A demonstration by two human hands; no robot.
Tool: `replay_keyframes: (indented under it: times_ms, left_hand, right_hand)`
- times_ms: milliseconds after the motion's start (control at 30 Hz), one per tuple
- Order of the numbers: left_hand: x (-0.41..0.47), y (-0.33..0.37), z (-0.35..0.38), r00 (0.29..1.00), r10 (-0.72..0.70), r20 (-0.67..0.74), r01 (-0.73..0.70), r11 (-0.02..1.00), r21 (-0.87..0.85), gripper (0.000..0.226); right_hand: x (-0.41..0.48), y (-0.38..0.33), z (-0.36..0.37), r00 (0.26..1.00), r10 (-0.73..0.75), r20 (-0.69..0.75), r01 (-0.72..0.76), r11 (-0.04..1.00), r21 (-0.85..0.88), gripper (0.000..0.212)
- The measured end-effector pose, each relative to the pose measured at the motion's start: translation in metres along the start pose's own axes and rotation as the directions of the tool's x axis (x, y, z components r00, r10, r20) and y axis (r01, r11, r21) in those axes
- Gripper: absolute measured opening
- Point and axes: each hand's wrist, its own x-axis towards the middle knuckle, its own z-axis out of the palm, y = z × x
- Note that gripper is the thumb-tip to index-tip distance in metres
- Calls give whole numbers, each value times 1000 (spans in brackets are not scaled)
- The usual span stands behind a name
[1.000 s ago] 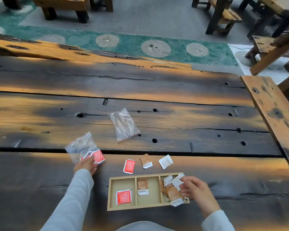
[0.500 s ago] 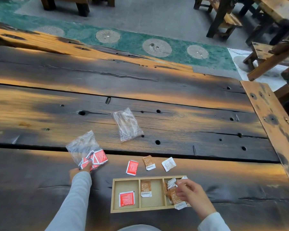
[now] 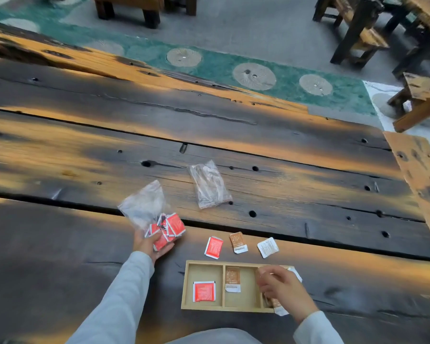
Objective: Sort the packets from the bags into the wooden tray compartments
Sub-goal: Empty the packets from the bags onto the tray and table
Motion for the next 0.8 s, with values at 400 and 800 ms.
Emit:
replay_keyframes:
  times_ms: [400,800]
  left_hand:
    - [-132,-28,45,925,-48,378,-98,929,358,55]
    - [-156,-56,56,846,-120,519,-330,647,687,5]
  right_hand:
    - [-27,-44,19,987,-123,102,106,981,163,38]
    - [-58,-50,-36,906,-418,-72,422,873,244,18]
